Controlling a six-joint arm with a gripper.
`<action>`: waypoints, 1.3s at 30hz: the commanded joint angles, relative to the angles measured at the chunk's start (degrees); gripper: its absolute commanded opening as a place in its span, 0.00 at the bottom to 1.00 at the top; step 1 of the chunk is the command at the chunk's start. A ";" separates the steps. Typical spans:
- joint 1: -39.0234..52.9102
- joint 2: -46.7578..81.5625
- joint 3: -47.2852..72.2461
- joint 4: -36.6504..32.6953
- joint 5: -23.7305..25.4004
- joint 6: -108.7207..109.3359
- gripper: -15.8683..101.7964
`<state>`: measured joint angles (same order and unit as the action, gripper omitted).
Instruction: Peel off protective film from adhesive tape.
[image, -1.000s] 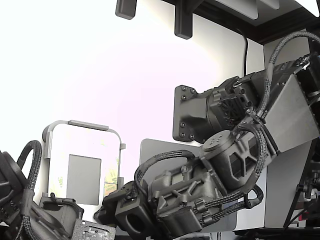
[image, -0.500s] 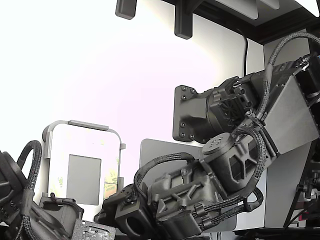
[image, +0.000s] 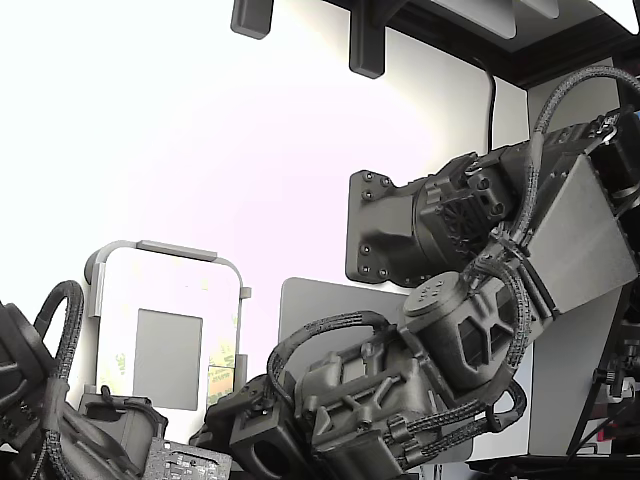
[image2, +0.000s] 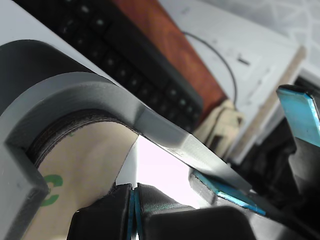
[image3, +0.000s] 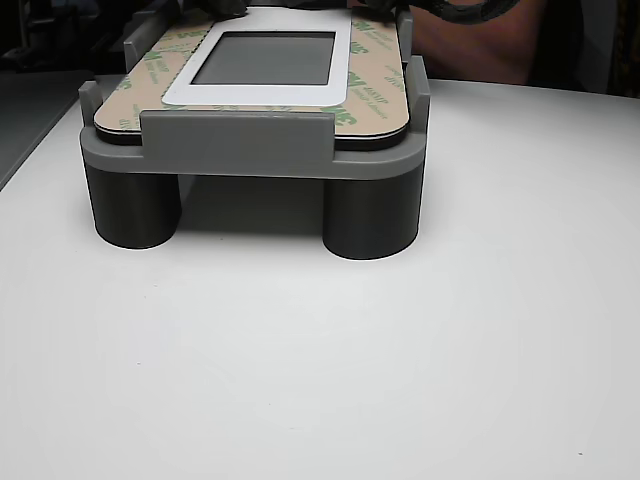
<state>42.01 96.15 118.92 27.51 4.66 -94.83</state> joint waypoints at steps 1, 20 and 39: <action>0.09 1.05 -1.85 0.00 -0.26 0.09 0.05; -0.09 1.14 -2.46 0.70 -0.09 -0.79 0.05; -2.11 1.58 -1.41 0.44 -1.14 -2.72 0.05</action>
<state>40.87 96.15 118.48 28.30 3.60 -97.38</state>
